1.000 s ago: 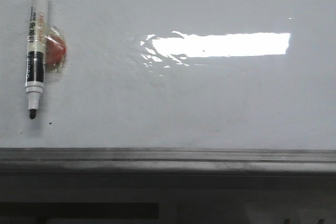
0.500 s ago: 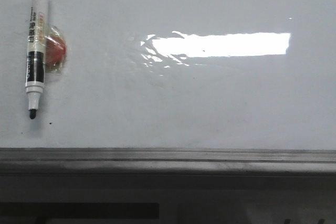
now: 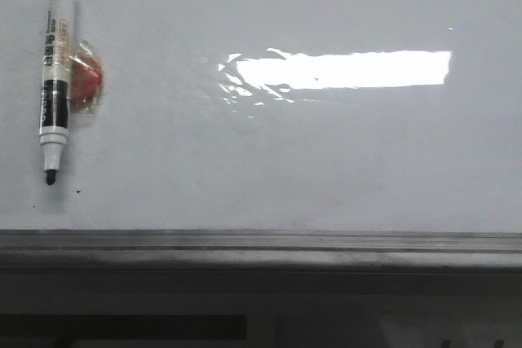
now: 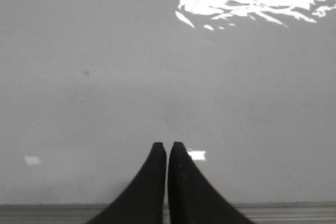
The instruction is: Write number 6 on whiteboard
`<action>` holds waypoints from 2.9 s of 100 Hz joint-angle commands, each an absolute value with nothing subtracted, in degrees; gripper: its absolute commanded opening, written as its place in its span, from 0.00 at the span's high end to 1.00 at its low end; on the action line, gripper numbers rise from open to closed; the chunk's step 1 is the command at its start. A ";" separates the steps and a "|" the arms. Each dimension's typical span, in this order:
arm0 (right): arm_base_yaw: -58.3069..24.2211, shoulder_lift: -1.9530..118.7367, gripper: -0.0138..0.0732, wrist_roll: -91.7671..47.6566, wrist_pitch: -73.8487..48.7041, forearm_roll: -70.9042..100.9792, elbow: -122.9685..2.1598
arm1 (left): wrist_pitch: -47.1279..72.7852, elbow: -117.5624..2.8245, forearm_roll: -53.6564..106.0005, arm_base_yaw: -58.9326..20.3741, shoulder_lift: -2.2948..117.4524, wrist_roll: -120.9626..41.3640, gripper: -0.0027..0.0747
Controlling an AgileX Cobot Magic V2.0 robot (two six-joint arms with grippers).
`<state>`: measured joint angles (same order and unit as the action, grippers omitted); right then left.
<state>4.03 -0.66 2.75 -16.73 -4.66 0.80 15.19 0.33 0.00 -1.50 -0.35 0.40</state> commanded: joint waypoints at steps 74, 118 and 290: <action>4.46 15.53 0.92 2.72 -9.24 6.25 -8.18 | 9.80 -13.60 3.01 -1.42 15.50 0.00 0.87; 4.46 16.24 0.92 2.72 -7.67 9.53 -8.30 | -3.19 -10.69 5.07 -7.11 19.61 0.00 0.51; 4.46 16.24 0.92 2.72 -7.68 9.53 -8.38 | -24.02 -17.30 26.14 -45.75 61.62 0.39 0.99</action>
